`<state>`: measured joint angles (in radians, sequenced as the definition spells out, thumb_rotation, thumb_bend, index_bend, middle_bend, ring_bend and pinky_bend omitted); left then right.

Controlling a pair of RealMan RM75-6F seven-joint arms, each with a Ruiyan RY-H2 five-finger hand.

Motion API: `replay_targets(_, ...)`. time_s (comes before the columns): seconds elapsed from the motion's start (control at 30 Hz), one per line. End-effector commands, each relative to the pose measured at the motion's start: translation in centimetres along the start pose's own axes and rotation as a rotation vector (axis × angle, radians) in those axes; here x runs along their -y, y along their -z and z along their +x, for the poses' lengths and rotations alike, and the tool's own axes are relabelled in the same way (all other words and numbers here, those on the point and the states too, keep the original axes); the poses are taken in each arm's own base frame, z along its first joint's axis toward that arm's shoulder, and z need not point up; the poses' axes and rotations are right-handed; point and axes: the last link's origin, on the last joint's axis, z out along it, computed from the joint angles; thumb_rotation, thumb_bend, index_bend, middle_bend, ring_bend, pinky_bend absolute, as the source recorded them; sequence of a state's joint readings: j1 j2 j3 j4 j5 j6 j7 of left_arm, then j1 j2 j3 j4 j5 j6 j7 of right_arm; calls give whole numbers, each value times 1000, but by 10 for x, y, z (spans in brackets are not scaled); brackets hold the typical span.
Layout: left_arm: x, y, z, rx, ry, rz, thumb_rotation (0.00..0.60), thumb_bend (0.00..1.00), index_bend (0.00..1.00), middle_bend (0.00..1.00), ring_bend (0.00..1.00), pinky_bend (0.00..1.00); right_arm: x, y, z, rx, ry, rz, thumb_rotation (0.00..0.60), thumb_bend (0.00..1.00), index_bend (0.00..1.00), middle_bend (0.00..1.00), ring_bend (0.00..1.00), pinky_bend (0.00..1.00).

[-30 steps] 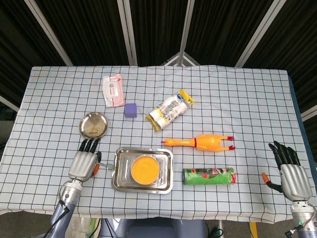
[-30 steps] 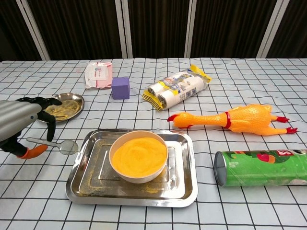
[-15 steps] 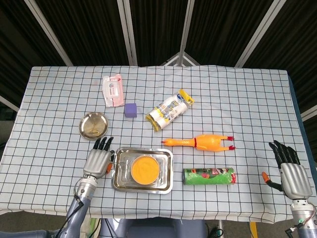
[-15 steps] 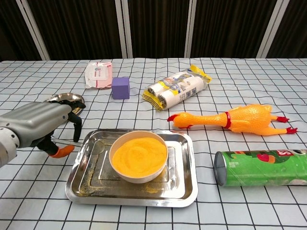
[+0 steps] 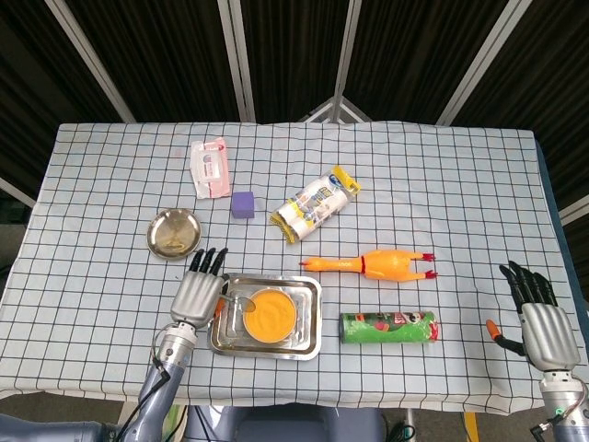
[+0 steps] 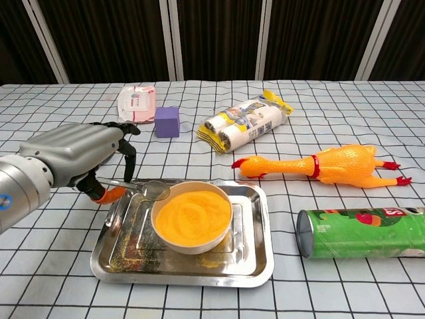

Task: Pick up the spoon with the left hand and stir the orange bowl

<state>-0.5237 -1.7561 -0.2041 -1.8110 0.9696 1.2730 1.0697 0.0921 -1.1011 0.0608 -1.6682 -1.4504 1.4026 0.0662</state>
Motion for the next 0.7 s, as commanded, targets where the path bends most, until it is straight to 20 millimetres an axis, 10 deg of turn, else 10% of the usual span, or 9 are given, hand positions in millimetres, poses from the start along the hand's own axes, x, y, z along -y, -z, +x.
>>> replay_targets(0.03, -16, -4, 5, 3, -8, -24, 600, 575, 521, 33, 0, 0, 0, 0, 0, 1, -1, -2, 600, 370, 0, 0, 0, 0)
replay_targets(0.37, -51, -6, 4, 28, -13, -62, 600, 542, 490, 23, 0, 0, -2, -1, 1, 0, -11, -9, 600, 370, 0, 0, 0, 0)
replay_targets(0.7, -47, -3, 8, 24, -6, -46, 600, 234, 245, 0, 0, 0, -2, -1, 1, 0, -13, -11, 600, 370, 0, 0, 0, 0)
